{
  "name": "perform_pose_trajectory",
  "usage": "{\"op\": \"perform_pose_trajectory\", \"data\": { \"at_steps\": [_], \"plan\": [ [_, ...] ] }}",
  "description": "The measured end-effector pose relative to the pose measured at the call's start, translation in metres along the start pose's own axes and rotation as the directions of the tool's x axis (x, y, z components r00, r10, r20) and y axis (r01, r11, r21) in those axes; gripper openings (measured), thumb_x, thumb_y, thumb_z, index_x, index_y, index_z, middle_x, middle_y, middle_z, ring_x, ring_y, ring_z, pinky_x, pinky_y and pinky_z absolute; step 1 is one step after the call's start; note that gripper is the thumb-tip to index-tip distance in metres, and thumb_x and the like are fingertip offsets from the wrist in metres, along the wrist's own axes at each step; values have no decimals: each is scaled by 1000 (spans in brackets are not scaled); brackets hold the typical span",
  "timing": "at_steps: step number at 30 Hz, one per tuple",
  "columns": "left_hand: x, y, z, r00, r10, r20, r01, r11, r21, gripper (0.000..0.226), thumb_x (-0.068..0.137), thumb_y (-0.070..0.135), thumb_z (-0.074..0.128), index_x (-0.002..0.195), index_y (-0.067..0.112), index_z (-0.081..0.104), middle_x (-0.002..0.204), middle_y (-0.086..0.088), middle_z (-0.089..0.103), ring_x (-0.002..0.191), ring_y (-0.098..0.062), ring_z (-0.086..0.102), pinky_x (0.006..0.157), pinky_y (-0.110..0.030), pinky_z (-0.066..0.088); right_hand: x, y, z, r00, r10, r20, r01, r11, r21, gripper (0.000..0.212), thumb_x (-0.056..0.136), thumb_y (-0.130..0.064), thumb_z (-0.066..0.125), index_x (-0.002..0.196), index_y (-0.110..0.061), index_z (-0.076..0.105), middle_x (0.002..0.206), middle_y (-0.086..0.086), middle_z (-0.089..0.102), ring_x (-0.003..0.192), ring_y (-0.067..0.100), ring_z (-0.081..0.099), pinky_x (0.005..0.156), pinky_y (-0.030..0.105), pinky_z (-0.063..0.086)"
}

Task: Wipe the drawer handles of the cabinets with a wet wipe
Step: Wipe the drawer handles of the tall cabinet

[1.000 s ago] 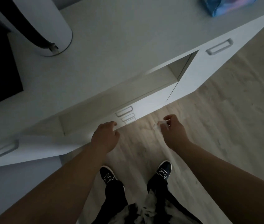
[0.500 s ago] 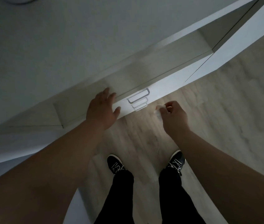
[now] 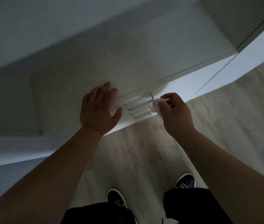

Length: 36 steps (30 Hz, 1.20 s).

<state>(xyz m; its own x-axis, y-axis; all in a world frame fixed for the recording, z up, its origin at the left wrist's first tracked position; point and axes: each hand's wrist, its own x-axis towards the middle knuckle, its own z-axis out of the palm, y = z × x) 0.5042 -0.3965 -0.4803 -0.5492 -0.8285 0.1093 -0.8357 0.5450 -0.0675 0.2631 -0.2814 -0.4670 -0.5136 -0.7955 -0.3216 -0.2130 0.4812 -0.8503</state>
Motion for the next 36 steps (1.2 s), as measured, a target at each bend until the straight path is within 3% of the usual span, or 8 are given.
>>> {"op": "perform_pose_trajectory", "data": {
  "at_steps": [3,8,13,20,25,28,30,36],
  "plan": [
    [-4,-5,9,995,47,-85,-45,999,23,69,95,57,51,155,23,46,167,-2,36,140,-34,46,111,-50,38,0,9,4,988,-111,-104,114,993,25,6,98,-34,63,103,-30,63,85,-18,68,82,-3,65,61,9,49],
    [-5,-4,18,966,62,-250,-61,998,12,57,100,47,50,150,20,53,162,-4,44,143,-30,48,111,-48,38,6,36,18,956,-221,-191,238,969,68,6,96,-34,63,98,-29,61,89,-21,65,78,3,62,58,12,47],
    [-5,-3,28,940,58,-337,-56,998,18,55,100,47,51,150,24,54,160,-1,48,144,-25,49,113,-46,42,23,59,26,908,-346,-237,377,921,98,7,98,-33,65,101,-31,59,89,-12,68,72,11,61,55,16,46],
    [-5,-2,19,967,21,-253,-38,997,-61,60,100,55,37,153,30,50,159,0,48,143,-26,49,115,-47,40,31,58,30,870,-397,-293,438,895,87,11,96,-35,69,97,-31,60,85,-17,65,66,4,60,53,11,44],
    [25,-14,-2,988,90,-128,-103,990,-98,62,94,66,34,145,38,56,137,5,54,121,-27,51,104,-46,44,35,52,30,858,-382,-342,438,894,99,14,97,-31,69,90,-34,57,78,-14,66,59,6,58,52,18,45],
    [36,-16,6,989,127,-74,-133,987,-88,68,93,72,32,153,43,45,155,5,45,140,-23,41,117,-45,35,41,55,38,856,-393,-335,449,887,107,12,96,-33,69,89,-35,60,81,-17,67,62,8,60,57,23,49],
    [36,-17,11,987,145,-70,-150,986,-74,74,90,76,33,155,43,41,162,5,40,148,-23,37,122,-48,31,42,53,46,834,-446,-325,495,865,84,7,97,-36,68,92,-37,63,86,-23,67,70,6,64,60,15,47],
    [33,-17,8,993,95,-69,-104,984,-143,79,83,82,33,155,49,38,164,15,34,151,-15,33,124,-40,27,42,51,54,807,-492,-327,556,820,137,8,99,-31,66,100,-34,74,91,-29,70,88,-5,66,72,5,47]
  ]
}}
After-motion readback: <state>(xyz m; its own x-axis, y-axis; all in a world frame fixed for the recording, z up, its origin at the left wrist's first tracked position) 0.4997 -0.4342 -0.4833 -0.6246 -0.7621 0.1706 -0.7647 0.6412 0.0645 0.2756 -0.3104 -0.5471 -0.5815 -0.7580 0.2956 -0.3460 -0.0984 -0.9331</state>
